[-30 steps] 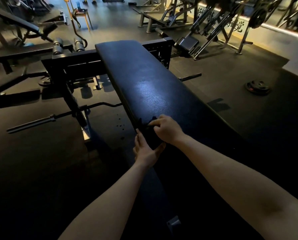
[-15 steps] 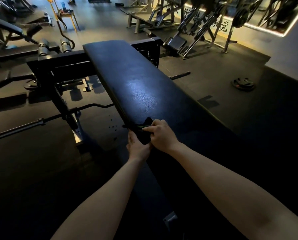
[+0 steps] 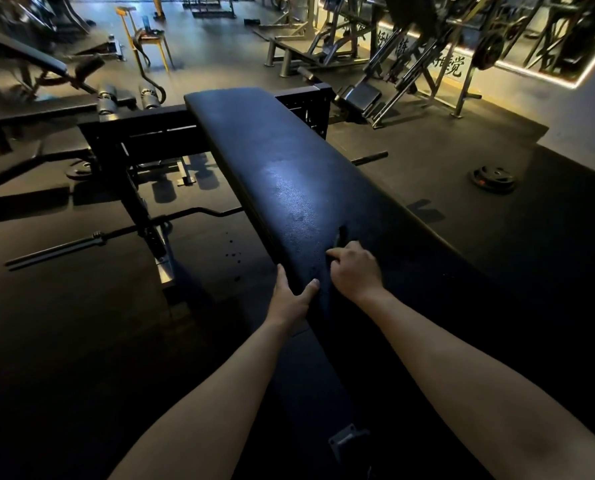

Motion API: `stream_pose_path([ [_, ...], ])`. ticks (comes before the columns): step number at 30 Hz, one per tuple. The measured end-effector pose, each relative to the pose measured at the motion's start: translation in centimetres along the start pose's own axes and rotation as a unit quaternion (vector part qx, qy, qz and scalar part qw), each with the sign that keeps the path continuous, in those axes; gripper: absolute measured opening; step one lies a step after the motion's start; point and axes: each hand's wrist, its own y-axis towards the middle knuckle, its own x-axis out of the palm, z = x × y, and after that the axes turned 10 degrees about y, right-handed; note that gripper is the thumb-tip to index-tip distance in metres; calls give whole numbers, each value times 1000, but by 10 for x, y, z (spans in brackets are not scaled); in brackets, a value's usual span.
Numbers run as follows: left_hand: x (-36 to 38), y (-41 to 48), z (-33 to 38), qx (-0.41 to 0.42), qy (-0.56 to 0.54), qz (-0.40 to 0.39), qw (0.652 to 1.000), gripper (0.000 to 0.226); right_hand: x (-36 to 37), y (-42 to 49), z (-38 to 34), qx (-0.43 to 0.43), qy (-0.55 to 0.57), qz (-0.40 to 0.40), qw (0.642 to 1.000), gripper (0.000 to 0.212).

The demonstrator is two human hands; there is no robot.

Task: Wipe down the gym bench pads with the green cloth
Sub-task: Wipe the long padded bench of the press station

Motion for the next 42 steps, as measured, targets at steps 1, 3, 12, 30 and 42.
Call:
stream_pose_path([
  [1, -2, -1, -1, -6, -29, -5, 1000, 86, 8, -7, -11, -28, 6, -18, 999, 36],
  [3, -8, -4, -2, -23, -133, -3, 991, 53, 25, -20, -35, -88, 23, -65, 994, 34],
  [12, -43, 1, -25, -97, -465, 36, 879, 53, 61, 3, -94, -258, -43, -171, 950, 42],
  [30, -85, 210, 45, -44, -182, 166, 968, 38, 99, 88, -69, -172, -79, 37, 981, 57],
  [42, -47, 130, -16, -17, -154, 180, 971, 24, 96, 89, -70, -158, -51, 37, 985, 58],
])
